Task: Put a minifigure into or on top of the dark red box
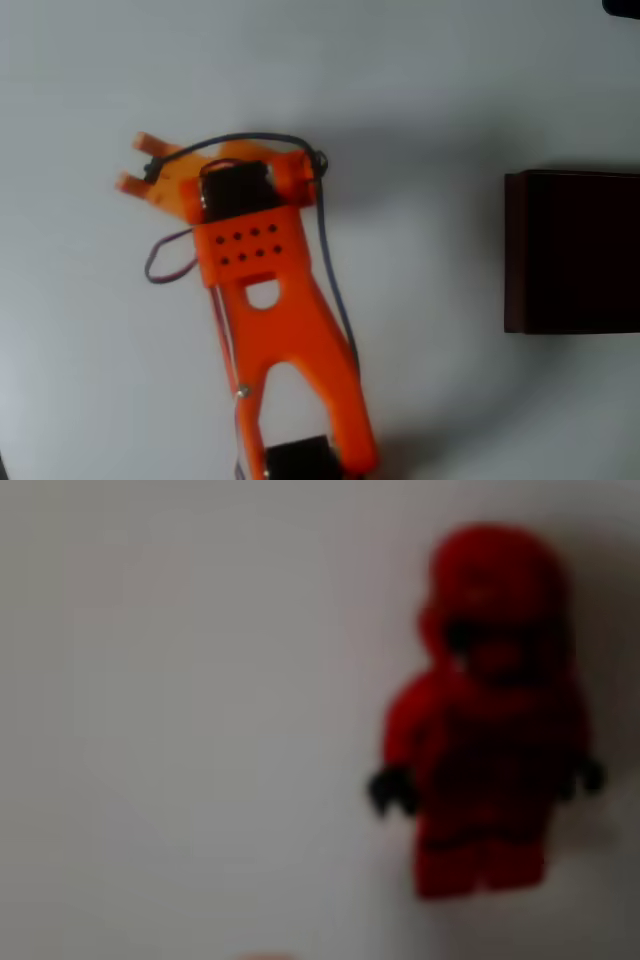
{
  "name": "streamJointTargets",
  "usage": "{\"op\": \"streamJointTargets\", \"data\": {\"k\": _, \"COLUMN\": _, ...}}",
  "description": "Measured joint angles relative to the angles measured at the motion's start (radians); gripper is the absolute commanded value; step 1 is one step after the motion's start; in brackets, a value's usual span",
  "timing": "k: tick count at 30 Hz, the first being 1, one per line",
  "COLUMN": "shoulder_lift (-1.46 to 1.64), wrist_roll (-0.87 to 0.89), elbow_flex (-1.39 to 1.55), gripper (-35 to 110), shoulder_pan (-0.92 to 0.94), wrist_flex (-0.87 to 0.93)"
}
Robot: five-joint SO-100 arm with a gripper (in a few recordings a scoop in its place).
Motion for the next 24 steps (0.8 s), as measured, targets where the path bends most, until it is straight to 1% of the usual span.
{"op": "streamJointTargets", "data": {"k": 7, "shoulder_lift": -0.084, "wrist_roll": 0.054, "elbow_flex": -0.069, "gripper": 19, "shoulder_pan": -0.017, "wrist_flex": 0.054}}
{"op": "streamJointTargets", "data": {"k": 16, "shoulder_lift": -0.224, "wrist_roll": 0.075, "elbow_flex": -0.298, "gripper": 19, "shoulder_pan": -0.048, "wrist_flex": 0.161}}
{"op": "streamJointTargets", "data": {"k": 24, "shoulder_lift": -0.261, "wrist_roll": 0.08, "elbow_flex": -0.35, "gripper": 19, "shoulder_pan": -0.063, "wrist_flex": 0.161}}
